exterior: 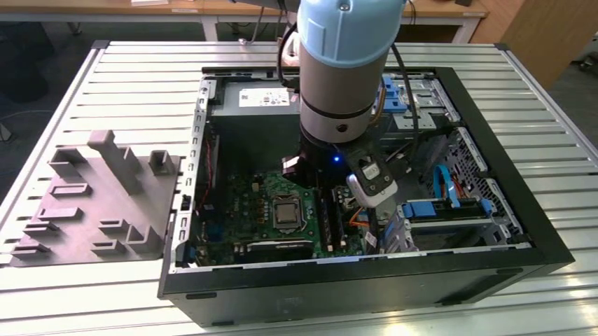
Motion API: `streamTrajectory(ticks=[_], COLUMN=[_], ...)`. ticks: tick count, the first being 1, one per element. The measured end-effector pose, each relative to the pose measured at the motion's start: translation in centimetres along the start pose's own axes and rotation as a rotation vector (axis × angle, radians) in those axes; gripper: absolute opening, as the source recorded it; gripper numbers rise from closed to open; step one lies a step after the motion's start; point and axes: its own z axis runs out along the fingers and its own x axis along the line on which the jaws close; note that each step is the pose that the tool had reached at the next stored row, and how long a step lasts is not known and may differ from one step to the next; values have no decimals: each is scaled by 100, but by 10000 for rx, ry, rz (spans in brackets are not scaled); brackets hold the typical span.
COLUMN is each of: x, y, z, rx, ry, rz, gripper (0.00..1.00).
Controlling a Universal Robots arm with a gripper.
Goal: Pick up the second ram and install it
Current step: 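Insert the second ram into the second slot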
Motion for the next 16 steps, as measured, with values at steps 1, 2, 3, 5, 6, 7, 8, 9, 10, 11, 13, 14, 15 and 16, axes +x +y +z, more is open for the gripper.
streamTrajectory(ticks=[1, 2, 3, 5, 6, 7, 8, 9, 10, 11, 13, 14, 15, 16], x=[0, 0, 0, 0, -2, -4, -5, -6, -7, -9, -10, -18, -29, -34], y=[0, 0, 0, 0, 0, 0, 0, 2, 3, 5, 6, 6, 6, 6], z=[0, 0, 0, 0, 0, 0, -4, -15, -33, -52, -61, -60, -60, -60], rx=[0, 1, 0, 0, 0, 0, 3, 4, 2, 1, -2, -3, -1, -1], ry=[0, 0, 0, 0, 0, 0, 2, 3, 3, 2, 2, 2, 2, 2], rz=[0, 0, 0, 0, 0, 0, 1, 1, 0, 0, 0, -2, 0, -1], gripper=[11, 11, 11, 11, 11, 11, 11, 11, 11, 11, 11, 11, 11, 11])
